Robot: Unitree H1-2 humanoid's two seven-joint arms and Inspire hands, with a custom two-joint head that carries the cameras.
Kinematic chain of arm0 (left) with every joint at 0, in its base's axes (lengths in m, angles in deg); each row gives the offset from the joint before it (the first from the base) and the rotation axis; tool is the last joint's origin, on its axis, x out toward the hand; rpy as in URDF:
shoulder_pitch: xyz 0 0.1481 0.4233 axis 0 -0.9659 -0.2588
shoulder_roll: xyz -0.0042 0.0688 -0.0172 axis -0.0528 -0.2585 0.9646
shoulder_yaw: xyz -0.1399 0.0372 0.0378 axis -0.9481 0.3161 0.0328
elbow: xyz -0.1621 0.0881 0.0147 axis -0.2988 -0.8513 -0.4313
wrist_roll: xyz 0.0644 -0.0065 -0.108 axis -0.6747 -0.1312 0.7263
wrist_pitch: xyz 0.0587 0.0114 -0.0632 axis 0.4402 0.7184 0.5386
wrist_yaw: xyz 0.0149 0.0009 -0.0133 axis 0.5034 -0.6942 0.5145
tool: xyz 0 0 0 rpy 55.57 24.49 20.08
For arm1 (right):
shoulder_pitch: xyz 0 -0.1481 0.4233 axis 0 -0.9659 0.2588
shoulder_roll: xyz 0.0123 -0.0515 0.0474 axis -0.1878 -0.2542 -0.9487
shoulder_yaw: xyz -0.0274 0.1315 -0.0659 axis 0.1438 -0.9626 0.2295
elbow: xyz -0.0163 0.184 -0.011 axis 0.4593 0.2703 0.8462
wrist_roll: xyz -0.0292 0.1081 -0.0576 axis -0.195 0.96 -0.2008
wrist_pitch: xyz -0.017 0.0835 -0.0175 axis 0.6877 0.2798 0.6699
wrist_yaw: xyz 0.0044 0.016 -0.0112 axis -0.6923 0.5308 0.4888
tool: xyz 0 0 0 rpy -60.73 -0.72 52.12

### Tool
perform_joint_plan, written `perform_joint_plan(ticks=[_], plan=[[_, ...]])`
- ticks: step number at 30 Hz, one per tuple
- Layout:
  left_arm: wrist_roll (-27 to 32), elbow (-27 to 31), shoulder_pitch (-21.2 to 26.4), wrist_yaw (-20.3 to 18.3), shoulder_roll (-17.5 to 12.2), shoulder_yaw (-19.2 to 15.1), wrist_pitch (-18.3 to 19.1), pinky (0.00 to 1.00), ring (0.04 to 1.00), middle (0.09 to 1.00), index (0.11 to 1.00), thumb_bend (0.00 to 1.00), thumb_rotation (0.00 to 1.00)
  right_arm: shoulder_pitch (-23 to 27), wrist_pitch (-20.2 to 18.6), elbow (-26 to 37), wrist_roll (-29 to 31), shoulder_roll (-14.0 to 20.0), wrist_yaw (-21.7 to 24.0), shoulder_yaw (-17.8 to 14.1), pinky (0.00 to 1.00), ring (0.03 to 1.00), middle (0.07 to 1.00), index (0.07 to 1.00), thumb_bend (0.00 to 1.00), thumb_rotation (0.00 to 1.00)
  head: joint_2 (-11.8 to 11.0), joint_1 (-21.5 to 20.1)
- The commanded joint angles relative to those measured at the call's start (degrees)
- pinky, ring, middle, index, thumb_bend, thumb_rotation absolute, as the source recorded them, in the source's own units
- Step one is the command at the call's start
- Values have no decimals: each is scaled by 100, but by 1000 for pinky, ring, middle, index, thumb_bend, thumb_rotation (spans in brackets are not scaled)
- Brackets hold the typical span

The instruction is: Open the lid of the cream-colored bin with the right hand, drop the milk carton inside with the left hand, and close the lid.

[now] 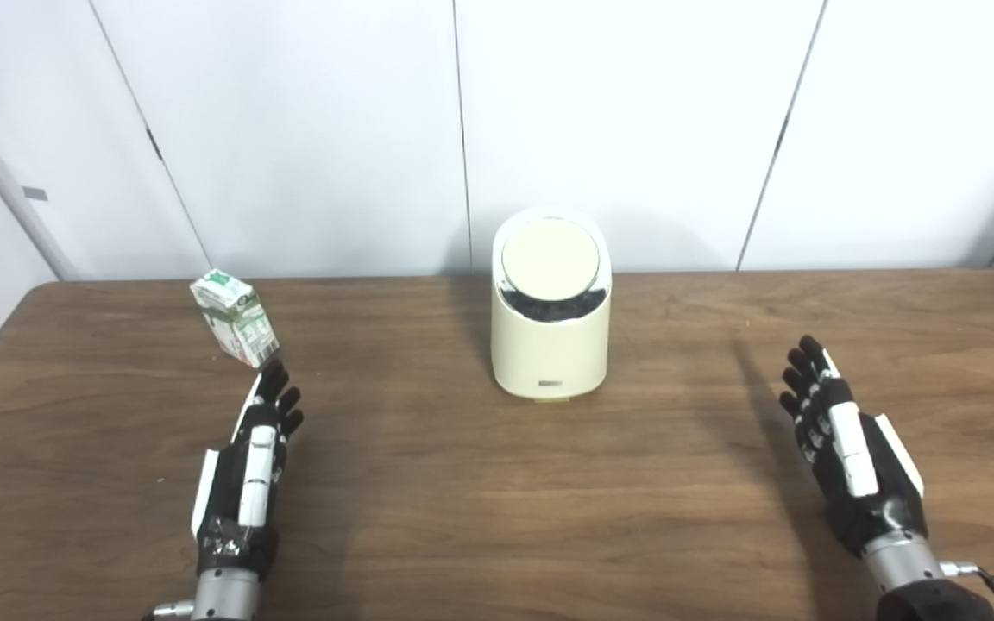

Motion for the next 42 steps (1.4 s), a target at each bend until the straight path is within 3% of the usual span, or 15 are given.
perform_joint_plan(ticks=[1,10,16,21,24,27,30,35,42], plan=[[26,83,39,-12,-54,-7,-85,953,958,985,1000,600,918,115,222,226,-136,44,-88,-2,942,987,991,1000,675,855,-4,-35],[46,159,-25,-8,-44,-25,-19,945,962,985,1000,580,914,35,-86,568,-360,-65,-322,-1,916,952,966,986,695,791,-123,-61],[72,197,-53,16,-14,-43,7,948,963,987,1000,555,897,-3,77,540,-493,-23,-316,28,890,949,960,981,692,737,-266,-141],[21,234,-109,36,1,-34,1,943,969,993,1000,564,896,61,-23,665,-611,-95,-423,38,866,923,947,971,692,600,-338,-184],[-33,254,-146,65,22,-25,-15,944,969,992,1000,562,899,148,-162,750,-460,-168,-459,7,914,935,965,983,732,525,-439,-196],[-46,255,-187,48,18,-1,-43,952,967,992,1000,557,905,378,-284,825,-422,-211,-496,34,912,945,970,986,744,469,-551,-189],[-53,244,-220,38,22,15,-95,955,968,992,1000,545,910,653,-667,1013,-524,-301,-625,75,888,947,966,980,771,442,-635,-184],[-36,316,-278,7,26,47,-98,961,976,998,1000,502,931,1187,-1036,1029,-1338,-234,-847,395,866,919,933,949,817,447,-724,-170],[-23,355,-331,-25,26,64,-134,967,984,994,1000,527,889,1738,-1333,910,-1883,-216,-853,711,903,916,933,938,846,421,-777,-164]])
